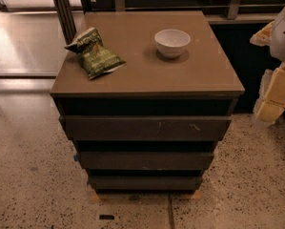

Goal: Open top drawer

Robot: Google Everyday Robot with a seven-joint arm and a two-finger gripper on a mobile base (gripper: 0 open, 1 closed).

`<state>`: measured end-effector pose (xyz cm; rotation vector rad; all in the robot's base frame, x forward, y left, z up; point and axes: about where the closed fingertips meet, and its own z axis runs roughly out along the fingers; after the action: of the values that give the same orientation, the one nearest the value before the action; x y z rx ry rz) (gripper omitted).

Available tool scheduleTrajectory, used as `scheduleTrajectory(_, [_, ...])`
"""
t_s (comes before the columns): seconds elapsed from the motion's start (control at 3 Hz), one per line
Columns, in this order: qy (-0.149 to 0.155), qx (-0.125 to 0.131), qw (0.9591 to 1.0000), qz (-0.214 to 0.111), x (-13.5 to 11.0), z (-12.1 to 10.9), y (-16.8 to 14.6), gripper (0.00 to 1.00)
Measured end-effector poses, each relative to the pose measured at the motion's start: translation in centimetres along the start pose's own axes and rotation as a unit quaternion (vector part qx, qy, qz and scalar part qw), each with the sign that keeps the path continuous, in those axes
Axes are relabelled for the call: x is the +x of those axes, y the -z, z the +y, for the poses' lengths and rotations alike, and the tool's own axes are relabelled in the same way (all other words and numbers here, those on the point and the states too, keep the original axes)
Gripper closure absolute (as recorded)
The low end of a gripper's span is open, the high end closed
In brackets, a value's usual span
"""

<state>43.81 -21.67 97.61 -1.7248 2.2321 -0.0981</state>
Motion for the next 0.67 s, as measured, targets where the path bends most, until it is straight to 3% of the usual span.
scheduleTrajectory(0.33, [0.0,0.0,1.0,0.0,0.0,0.0,0.0,0.0])
scheduleTrajectory(0.67, [-0.016,0.026,0.9995,-0.007,0.0,0.02,-0.32,0.0])
